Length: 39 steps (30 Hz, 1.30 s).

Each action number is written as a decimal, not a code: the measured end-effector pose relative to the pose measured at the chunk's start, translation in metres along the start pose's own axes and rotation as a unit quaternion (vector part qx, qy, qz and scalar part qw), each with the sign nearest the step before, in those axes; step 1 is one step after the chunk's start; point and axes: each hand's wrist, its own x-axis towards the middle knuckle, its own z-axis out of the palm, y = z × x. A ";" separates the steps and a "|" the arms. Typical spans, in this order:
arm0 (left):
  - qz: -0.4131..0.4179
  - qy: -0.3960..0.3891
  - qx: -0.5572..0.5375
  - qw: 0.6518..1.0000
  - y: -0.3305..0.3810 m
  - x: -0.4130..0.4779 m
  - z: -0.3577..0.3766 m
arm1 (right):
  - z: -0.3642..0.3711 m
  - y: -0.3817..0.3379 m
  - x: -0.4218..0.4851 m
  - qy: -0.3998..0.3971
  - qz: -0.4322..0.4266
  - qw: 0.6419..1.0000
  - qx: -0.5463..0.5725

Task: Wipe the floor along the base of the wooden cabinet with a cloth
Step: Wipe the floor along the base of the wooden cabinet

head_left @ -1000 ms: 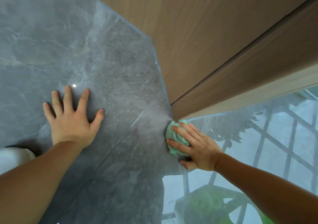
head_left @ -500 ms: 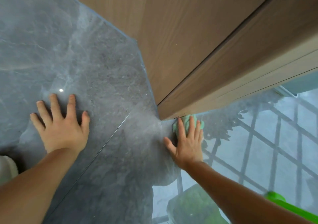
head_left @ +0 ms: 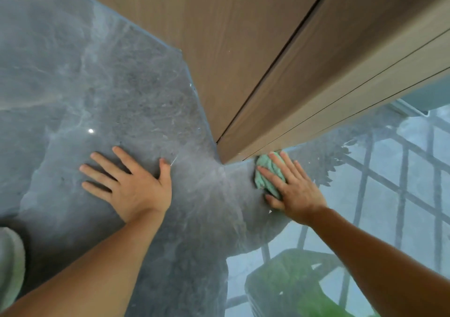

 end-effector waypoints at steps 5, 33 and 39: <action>0.000 0.005 0.000 1.000 -0.001 -0.004 0.001 | -0.001 0.022 -0.003 -0.012 0.391 0.906 0.163; 0.007 0.021 0.006 1.000 -0.004 0.001 0.010 | -0.013 -0.113 -0.001 -0.003 0.094 0.987 0.128; 0.010 0.032 0.012 0.999 -0.008 0.002 0.014 | -0.015 -0.068 0.007 0.009 -0.144 0.988 0.062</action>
